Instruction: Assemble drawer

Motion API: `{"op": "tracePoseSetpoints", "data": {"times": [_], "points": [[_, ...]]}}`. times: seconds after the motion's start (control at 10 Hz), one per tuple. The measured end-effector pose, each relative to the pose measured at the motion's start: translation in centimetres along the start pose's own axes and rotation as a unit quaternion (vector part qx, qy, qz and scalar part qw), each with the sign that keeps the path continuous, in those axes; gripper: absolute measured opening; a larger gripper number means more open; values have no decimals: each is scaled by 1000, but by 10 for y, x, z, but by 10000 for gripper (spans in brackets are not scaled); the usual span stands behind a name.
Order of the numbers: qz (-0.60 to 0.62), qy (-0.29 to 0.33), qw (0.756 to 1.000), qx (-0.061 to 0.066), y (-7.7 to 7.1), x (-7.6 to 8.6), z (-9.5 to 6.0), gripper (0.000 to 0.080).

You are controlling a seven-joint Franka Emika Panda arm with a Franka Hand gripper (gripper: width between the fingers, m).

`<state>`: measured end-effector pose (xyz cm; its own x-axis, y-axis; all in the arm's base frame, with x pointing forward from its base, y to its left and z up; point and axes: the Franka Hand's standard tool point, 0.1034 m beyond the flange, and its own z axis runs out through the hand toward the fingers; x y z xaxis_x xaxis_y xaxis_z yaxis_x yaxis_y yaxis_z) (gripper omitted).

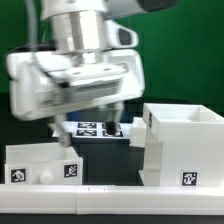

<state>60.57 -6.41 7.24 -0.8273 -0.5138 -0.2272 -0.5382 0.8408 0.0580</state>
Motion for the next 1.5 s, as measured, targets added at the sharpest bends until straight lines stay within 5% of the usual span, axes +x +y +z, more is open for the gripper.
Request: {"op": "tracePoseSetpoints", "data": {"times": [0.2, 0.5, 0.7, 1.0, 1.5], "points": [[27, 9, 1000, -4, -2, 14, 7, 649], [-15, 10, 1000, -1, 3, 10, 10, 649], [16, 13, 999, -25, 1, 26, 11, 649], [36, 21, 999, -29, 0, 46, 16, 649], [31, 34, 998, -32, 4, 50, 33, 649]]}}
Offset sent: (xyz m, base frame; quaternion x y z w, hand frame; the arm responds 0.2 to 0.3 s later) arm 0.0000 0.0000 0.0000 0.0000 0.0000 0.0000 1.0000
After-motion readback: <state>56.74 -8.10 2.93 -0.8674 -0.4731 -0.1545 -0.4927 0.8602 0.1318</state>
